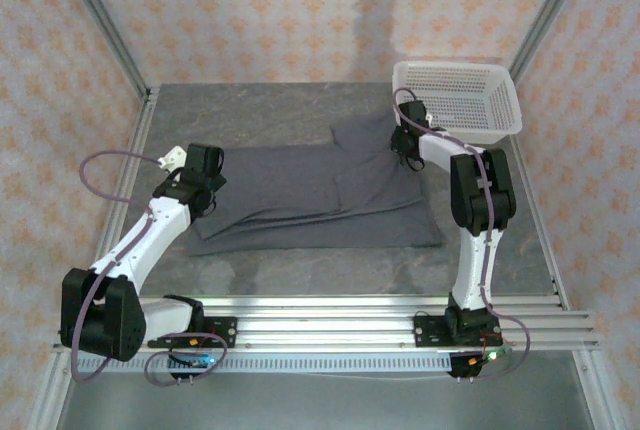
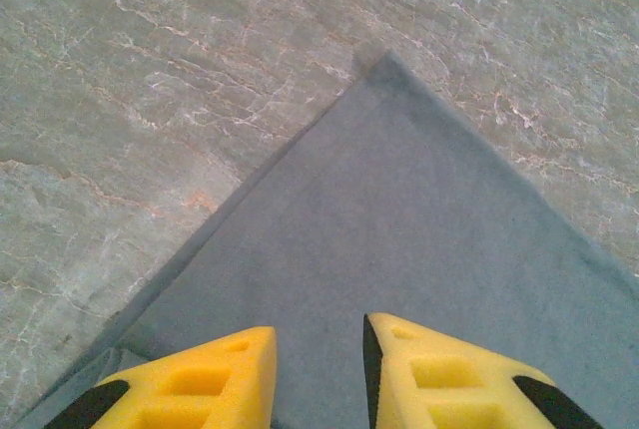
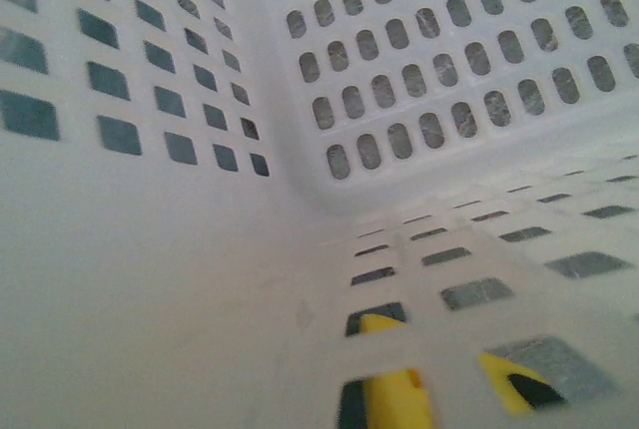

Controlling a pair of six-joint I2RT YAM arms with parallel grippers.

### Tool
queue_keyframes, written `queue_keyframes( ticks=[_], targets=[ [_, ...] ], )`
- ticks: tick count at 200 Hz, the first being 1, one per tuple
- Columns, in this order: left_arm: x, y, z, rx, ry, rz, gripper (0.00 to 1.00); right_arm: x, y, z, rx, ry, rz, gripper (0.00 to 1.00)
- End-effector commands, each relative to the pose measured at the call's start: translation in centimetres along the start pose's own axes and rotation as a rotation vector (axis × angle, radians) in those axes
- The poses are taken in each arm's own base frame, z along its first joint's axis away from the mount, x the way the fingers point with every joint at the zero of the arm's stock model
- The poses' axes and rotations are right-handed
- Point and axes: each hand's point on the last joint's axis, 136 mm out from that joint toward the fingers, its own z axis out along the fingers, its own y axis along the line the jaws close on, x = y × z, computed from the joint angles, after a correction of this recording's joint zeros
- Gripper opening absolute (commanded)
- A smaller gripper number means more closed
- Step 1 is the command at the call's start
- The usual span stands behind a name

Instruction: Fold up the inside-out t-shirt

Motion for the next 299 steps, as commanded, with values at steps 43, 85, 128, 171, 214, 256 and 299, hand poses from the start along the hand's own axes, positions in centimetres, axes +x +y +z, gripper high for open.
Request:
queue_keyframes(
  ticks=[43,85,128,171,214,256,299],
  targets=[
    [-2.1,0.6,0.0,-0.025,-0.04,-0.009,0.31,2.3,-0.7,0.3,-0.011,0.03,0.001,0.28],
    [-0.6,-2.1,0.1,0.137,0.03,0.07,0.3,1.3,-0.6,-1.6,-0.043,-0.059,0.004,0.27],
    [-1.2,-3.2,-0.9,0.225,-0.005,0.082,0.35,0.4,0.0,-2.3,-0.073,-0.092,-0.034,0.32],
    [-1.5,-3.0,-0.1,0.211,-0.018,0.087,0.38,0.0,-0.6,-2.7,-0.069,-0.157,0.032,0.32],
    [-3.5,-2.4,4.8,0.12,0.066,0.046,0.42,1.0,-0.7,-0.2,-0.048,-0.109,0.086,0.36],
    [-3.6,-4.7,10.7,0.123,0.197,0.015,0.45,1.7,-0.6,0.0,-0.072,-0.09,0.143,0.24],
    [-5.2,-5.9,15.6,0.133,0.226,-0.002,0.47,2.3,-0.4,-0.4,-0.09,-0.069,0.12,0.05]
  ],
)
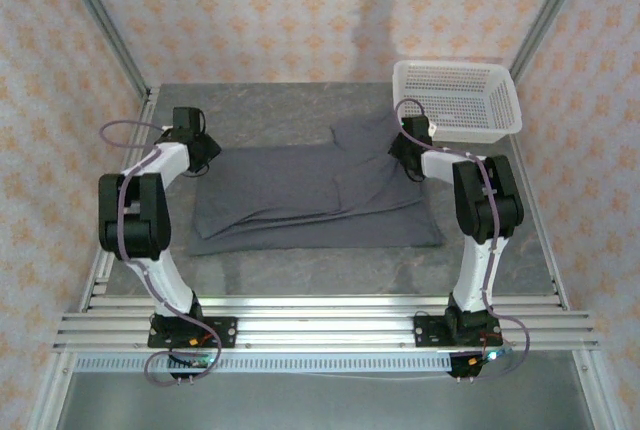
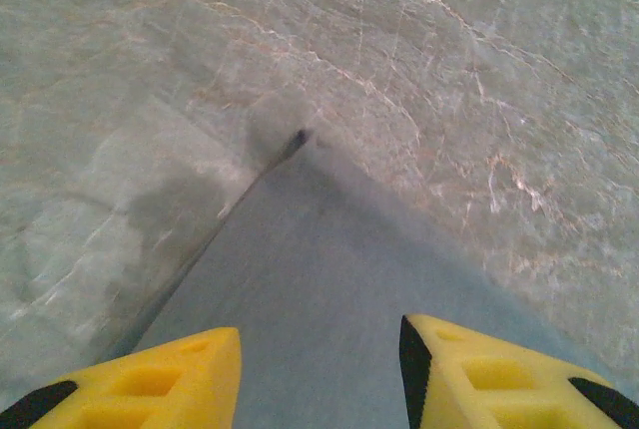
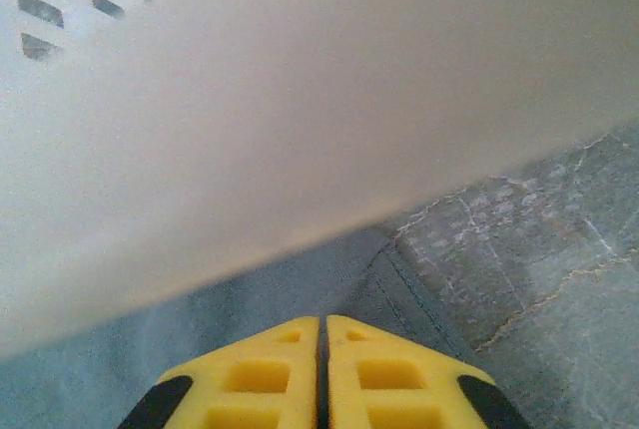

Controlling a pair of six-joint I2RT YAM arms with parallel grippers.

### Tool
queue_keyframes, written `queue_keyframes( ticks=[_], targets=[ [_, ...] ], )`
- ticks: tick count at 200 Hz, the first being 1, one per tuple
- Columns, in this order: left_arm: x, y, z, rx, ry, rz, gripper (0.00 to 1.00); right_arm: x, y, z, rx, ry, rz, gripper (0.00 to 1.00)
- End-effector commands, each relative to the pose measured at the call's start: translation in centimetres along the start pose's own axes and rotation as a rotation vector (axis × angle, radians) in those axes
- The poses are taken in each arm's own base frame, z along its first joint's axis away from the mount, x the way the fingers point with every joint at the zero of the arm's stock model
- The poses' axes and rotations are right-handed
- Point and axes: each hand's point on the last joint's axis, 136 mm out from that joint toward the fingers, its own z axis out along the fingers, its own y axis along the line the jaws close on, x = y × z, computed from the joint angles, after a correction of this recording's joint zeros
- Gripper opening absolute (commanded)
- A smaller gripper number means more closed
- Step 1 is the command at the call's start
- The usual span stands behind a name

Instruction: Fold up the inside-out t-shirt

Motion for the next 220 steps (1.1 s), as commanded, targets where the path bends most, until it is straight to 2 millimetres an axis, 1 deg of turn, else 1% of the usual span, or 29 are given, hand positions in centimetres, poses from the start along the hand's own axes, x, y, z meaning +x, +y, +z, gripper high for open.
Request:
queue_keyframes(
  ticks=[1,6,8,10,21,34,59,76,96,104,127,153,176,191,203,220],
  targets=[
    [-2.3,-1.2,0.7,0.047,-0.01,0.008,0.47,1.4,-0.5,0.1,0.003,0.039,-0.001,0.05],
    [-2.8,-1.4,0.6,0.051,-0.024,0.007,0.47,1.4,-0.5,0.1,0.001,0.042,-0.004,0.04],
    [-2.5,-1.0,1.3,0.038,-0.013,0.007,0.47,1.4,-0.4,0.1,-0.001,0.043,-0.004,0.04],
    [-2.6,-1.0,1.6,0.035,-0.013,0.007,0.47,1.5,-0.5,0.1,-0.002,0.045,-0.005,0.03],
    [-3.2,-0.8,2.2,0.016,-0.021,0.012,0.47,1.6,-0.3,0.1,-0.009,0.052,-0.006,0.03],
    [-3.4,-0.8,3.0,0.006,-0.011,0.015,0.47,1.7,-0.2,0.1,-0.014,0.057,-0.006,0.02],
    [-3.0,-1.1,4.6,0.013,0.042,0.015,0.47,1.7,-0.3,0.1,-0.012,0.057,-0.012,0.03],
    [-2.7,-1.1,5.2,0.01,0.056,0.008,0.44,1.8,-0.4,0.0,-0.009,0.062,-0.013,0.03],
    [-2.4,-0.6,5.6,-0.014,0.084,-0.006,0.35,2.0,-0.6,-0.2,-0.005,0.066,-0.005,0.03],
    [-2.3,-0.2,5.6,-0.028,0.091,-0.014,0.28,2.0,-0.6,-0.3,-0.004,0.066,-0.003,0.03],
    [-2.4,1.4,5.5,-0.086,0.085,-0.031,0.0,2.5,-0.8,-0.5,-0.004,0.081,0.007,0.03],
    [-3.3,4.2,4.5,-0.195,0.054,-0.055,0.0,3.9,-1.1,-0.6,-0.007,0.11,0.037,0.03],
    [-3.8,5.8,3.9,-0.209,0.052,-0.08,0.0,5.3,-1.2,-1.2,-0.017,0.126,0.048,0.02],
    [-4.0,6.2,3.6,-0.206,0.048,-0.084,0.0,6.2,-0.9,-1.8,-0.03,0.134,0.042,0.02],
    [-4.1,6.0,3.3,-0.195,0.041,-0.077,0.0,6.7,-0.5,-2.2,-0.039,0.14,0.031,0.03],
    [-4.1,5.6,3.3,-0.168,0.043,-0.067,0.0,6.4,0.1,-2.7,-0.051,0.13,0.024,0.05]
  ],
)
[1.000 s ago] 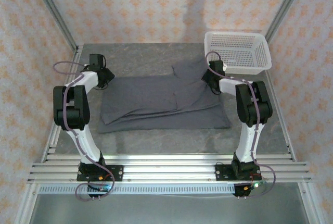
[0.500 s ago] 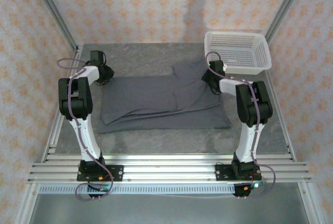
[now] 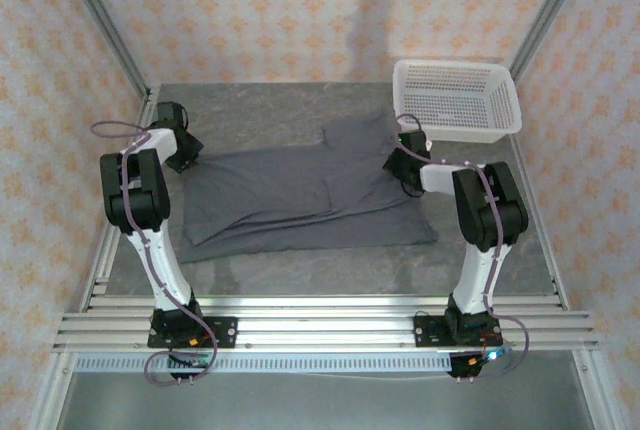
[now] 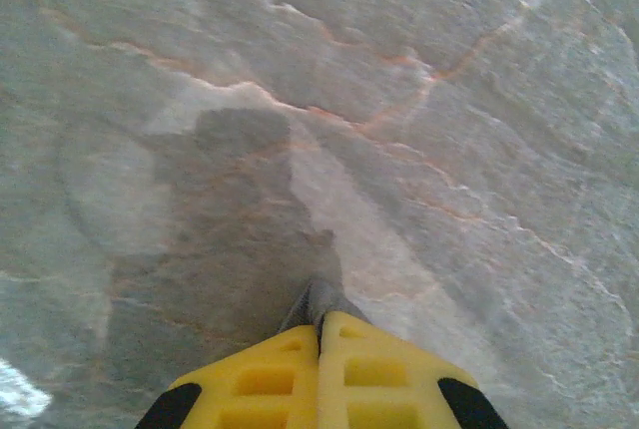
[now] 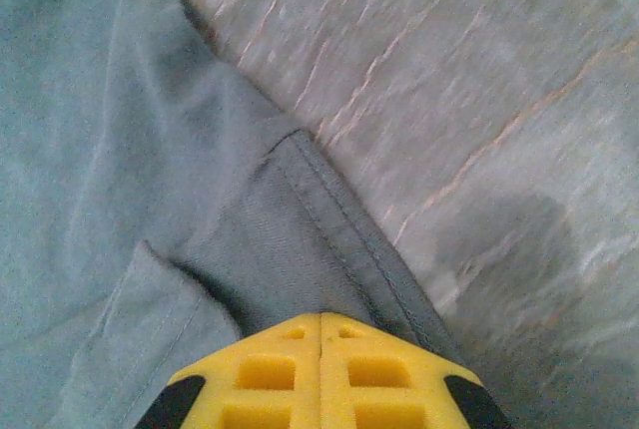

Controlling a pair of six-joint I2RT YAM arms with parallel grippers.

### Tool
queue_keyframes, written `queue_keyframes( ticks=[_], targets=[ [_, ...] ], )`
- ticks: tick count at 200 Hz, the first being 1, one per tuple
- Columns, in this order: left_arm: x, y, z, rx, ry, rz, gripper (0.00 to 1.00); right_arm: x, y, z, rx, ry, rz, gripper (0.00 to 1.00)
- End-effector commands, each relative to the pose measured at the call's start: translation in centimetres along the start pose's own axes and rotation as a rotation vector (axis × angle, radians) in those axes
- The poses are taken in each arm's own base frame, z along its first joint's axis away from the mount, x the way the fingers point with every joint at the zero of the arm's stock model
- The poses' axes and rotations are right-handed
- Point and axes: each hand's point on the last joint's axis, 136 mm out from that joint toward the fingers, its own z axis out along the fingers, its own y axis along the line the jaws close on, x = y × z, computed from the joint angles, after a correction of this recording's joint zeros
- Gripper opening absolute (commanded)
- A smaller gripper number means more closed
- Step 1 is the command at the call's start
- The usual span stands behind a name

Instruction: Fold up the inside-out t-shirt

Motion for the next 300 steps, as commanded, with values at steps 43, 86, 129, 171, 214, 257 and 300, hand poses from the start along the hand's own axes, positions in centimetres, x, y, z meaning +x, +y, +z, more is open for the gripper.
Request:
queue_keyframes(
  ticks=[43,86,129,171,214,257,300],
  targets=[
    [-0.2,0.3,-1.7,0.013,-0.023,0.04,0.0,1.1,1.3,-1.8,0.015,-0.014,-0.055,0.12],
    [0.1,0.3,-1.9,0.027,-0.019,0.06,0.0,4.6,0.7,-0.2,0.018,0.058,-0.031,0.12],
    [0.3,1.1,-2.8,0.002,-0.03,0.08,0.0,6.8,0.2,-2.3,0.042,0.034,-0.015,0.12],
    [2.5,2.1,-3.0,0.016,0.004,0.081,0.0,10.7,-0.8,-3.7,0.082,0.062,-0.045,0.11],
    [2.8,1.8,-3.9,0.049,-0.009,0.088,0.0,7.7,0.3,-5.6,0.097,0.0,-0.09,0.18],
    [2.8,1.6,-4.2,0.049,-0.021,0.093,0.0,0.7,1.1,-4.9,0.164,-0.076,-0.107,0.27],
    [2.9,1.5,-4.1,0.053,-0.016,0.093,0.0,-1.3,2.0,-1.4,0.151,-0.027,-0.132,0.37]
  ],
)
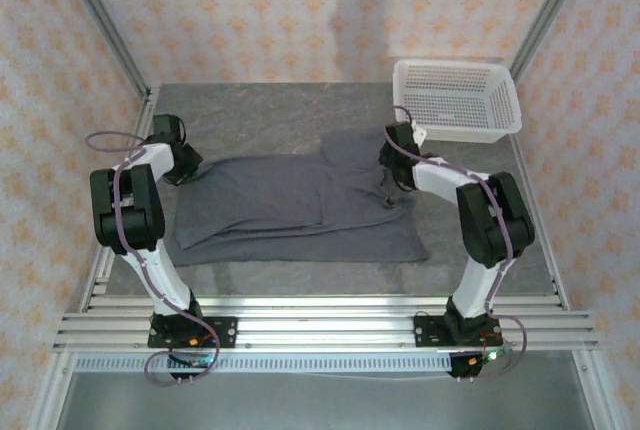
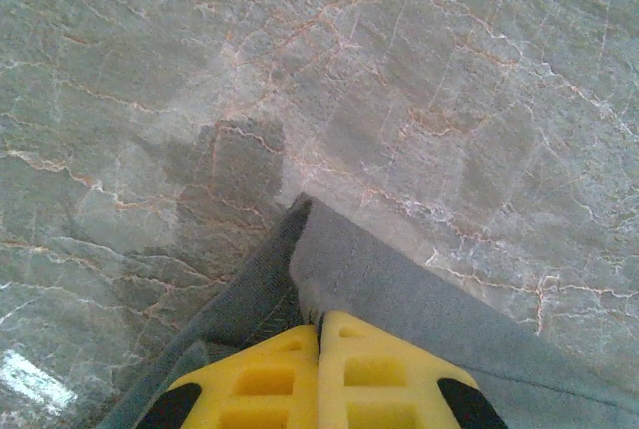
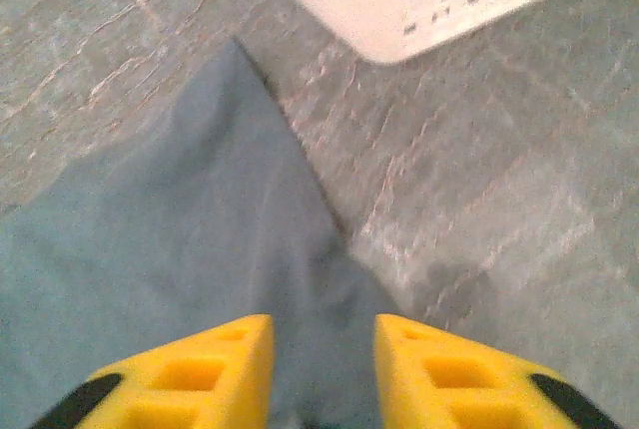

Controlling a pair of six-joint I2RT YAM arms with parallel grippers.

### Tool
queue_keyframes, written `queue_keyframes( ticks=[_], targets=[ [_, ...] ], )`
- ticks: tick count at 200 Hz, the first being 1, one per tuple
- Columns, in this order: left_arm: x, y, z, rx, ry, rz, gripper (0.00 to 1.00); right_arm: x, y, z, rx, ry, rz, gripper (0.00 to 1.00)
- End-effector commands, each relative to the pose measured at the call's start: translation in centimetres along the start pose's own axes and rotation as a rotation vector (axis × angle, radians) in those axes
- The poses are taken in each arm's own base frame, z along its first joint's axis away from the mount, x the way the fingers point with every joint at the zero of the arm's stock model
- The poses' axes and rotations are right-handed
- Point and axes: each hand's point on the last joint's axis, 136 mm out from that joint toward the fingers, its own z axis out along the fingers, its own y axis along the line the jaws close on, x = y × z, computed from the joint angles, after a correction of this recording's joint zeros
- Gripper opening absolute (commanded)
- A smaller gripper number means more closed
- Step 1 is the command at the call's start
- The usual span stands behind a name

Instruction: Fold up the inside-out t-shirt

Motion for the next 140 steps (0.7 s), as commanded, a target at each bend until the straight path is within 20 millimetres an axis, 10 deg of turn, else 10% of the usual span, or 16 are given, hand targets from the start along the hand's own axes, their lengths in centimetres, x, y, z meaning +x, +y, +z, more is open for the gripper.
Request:
queue_keyframes(
  ticks=[1,140],
  targets=[
    [-0.3,-0.7,-0.8,0.019,-0.023,0.023,0.0,1.5,-0.8,2.3,0.054,0.091,-0.086,0.37],
    [-0.1,-0.9,-0.6,0.018,-0.018,0.028,0.0,4.2,-1.7,7.2,0.073,0.247,-0.094,0.33]
  ],
)
